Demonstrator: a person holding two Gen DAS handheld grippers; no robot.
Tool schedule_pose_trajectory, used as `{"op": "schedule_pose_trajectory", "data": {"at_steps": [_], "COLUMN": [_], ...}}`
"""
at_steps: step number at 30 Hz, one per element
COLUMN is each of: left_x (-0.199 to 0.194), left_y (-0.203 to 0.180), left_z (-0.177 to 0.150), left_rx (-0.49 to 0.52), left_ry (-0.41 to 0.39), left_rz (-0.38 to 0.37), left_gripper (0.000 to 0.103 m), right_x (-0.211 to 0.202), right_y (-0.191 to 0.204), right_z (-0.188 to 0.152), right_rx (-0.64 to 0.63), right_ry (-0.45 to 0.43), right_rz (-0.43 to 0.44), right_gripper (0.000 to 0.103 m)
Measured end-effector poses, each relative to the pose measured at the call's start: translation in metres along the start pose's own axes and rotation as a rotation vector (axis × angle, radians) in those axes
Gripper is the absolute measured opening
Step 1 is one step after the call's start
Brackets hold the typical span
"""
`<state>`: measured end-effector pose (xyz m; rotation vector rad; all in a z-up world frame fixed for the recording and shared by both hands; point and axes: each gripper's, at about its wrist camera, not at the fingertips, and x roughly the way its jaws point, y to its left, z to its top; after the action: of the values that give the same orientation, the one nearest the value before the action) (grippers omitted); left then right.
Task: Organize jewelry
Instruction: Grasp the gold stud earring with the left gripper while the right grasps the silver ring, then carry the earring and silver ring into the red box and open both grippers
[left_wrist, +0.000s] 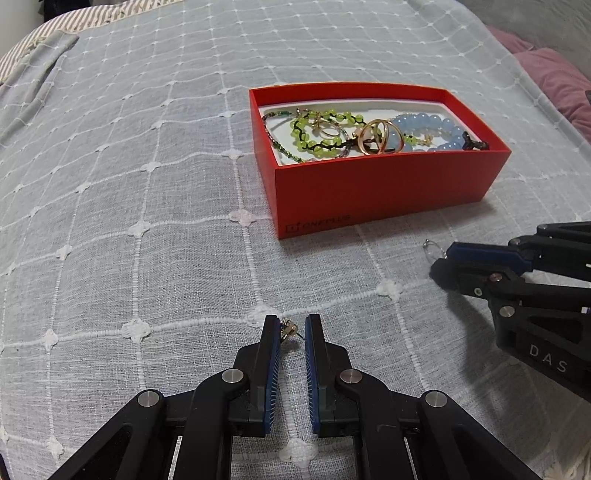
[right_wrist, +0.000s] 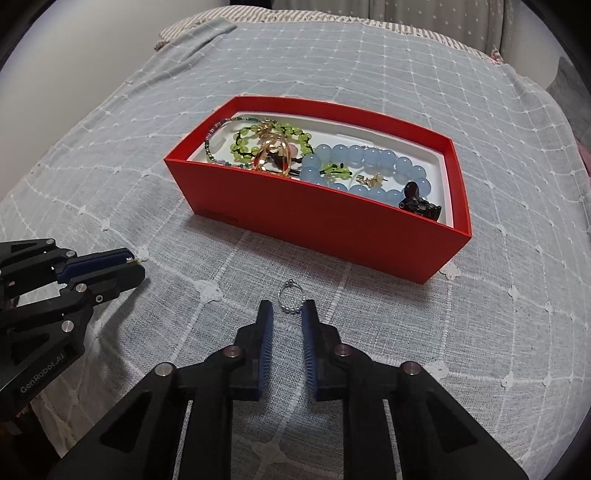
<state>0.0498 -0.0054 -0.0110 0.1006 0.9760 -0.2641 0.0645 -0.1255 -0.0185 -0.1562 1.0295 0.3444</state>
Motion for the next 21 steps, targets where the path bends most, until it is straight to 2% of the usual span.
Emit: {"op": "schedule_pose_trajectory", "data": {"at_steps": [2, 11, 16, 19, 21], "left_x": [0.000, 0.000, 0.000, 0.000, -0.001], "left_y": [0.001, 0.005, 0.005, 0.005, 0.004], "left_z": [0.000, 0.001, 0.001, 0.001, 0.001], "left_rx": [-0.005, -0.024, -0.025, -0.025, -0.022], "left_ry": [0.000, -0.004, -0.005, -0.003, -0.002], "left_rz": [0.002, 0.004, 0.004, 0.002, 0.000], "left_gripper": [0.008, 0.008, 0.008, 0.008, 0.008], "right_x": [-0.001, -0.009, -0.021, -0.025, -0.023], "right_y": [0.003, -0.004, -0.006, -0.006, -0.007], "right_z": [-0.001, -0.001, -0.007, -0.008, -0.007], "right_rx": [-0.007, -0.001, 0.004, 0.004, 0.008], "right_ry": [-0.002, -0.017, -0.024, -0.067, -0.070], "right_rz": [-0.001, 0.005, 0.044, 0.067, 0.074], "right_gripper": [0.007, 0.000, 0.000, 0.000, 0.003]}}
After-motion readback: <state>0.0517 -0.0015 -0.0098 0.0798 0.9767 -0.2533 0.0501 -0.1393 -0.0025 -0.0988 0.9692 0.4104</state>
